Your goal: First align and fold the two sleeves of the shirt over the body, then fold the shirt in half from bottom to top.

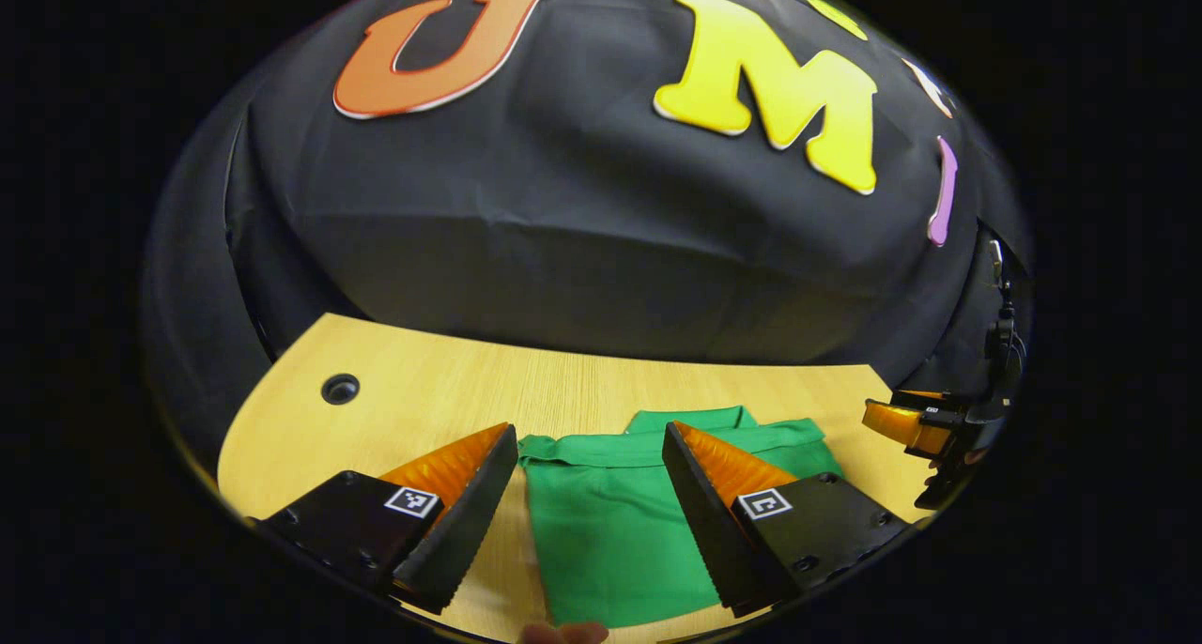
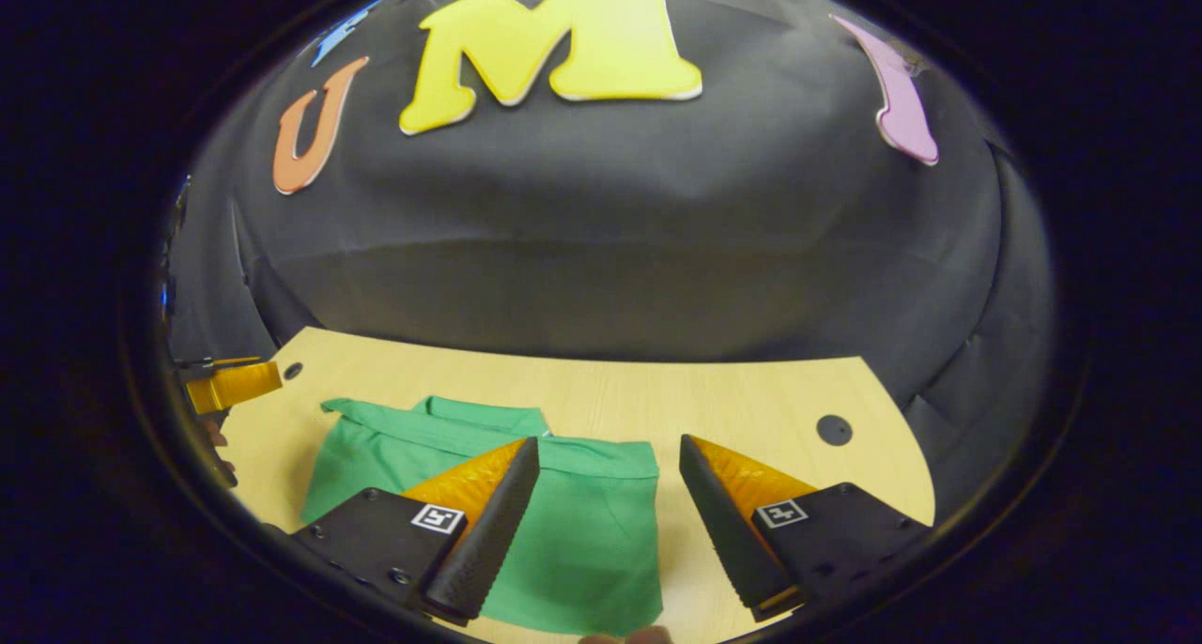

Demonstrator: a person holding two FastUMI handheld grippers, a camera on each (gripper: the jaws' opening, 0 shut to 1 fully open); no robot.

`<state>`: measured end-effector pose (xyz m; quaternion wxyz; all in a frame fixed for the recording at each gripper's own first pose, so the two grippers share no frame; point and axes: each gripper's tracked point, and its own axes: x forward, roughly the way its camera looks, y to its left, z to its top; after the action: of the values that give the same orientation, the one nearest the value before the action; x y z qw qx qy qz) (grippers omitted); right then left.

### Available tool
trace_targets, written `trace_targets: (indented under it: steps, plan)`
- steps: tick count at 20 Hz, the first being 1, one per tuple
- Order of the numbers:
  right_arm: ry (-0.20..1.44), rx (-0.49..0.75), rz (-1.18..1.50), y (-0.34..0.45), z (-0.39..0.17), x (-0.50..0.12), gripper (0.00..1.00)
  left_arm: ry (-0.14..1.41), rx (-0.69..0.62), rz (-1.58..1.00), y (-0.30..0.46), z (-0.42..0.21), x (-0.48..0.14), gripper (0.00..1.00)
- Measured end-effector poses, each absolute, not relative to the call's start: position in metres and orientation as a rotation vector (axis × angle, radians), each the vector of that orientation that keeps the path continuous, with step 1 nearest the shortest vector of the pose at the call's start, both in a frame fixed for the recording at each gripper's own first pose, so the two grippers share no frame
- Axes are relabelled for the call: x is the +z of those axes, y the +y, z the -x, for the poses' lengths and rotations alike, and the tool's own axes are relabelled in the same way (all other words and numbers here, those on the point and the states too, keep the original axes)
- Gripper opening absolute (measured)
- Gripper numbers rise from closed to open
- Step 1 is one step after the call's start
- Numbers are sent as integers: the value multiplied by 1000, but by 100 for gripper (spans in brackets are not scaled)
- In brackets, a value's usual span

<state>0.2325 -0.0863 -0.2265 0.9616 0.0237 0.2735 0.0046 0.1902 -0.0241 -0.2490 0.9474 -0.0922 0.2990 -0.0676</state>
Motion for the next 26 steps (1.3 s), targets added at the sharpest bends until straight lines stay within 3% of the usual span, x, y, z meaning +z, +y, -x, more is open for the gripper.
trace_targets:
  steps: [3, 4, 6, 8, 9, 10, 11, 13, 18, 26]
  plan:
    - [436, -9, -33, -83, -197, -163, 96, 500, -108, 199, -18, -163, -178, 99]
    - [396, -20, -40, -82, -185, -143, 90, 463, -100, 191, -16, -152, -155, 99]
    - [333, -33, -42, -79, -153, -106, 96, 388, -78, 161, -15, -128, -112, 99]
    - [262, -53, -15, -82, -123, -73, 96, 315, -72, 120, -17, -103, -71, 100]
    - [221, -73, -1, -87, -109, -57, 90, 286, -68, 104, -17, -89, -56, 98]
    - [190, -86, 2, -88, -95, -43, 100, 260, -65, 93, -18, -77, -42, 98]
    - [164, -100, -1, -84, -77, -31, 96, 243, -59, 90, -21, -63, -32, 98]
    - [122, -120, -16, -80, -44, -15, 90, 224, -62, 97, -30, -35, -18, 100]
    - [62, -135, 25, -65, 23, -3, 92, 177, -99, 100, -51, 7, -6, 98]
    - [87, -102, -17, -35, 65, -10, 93, 203, -99, 106, -64, 45, -12, 98]
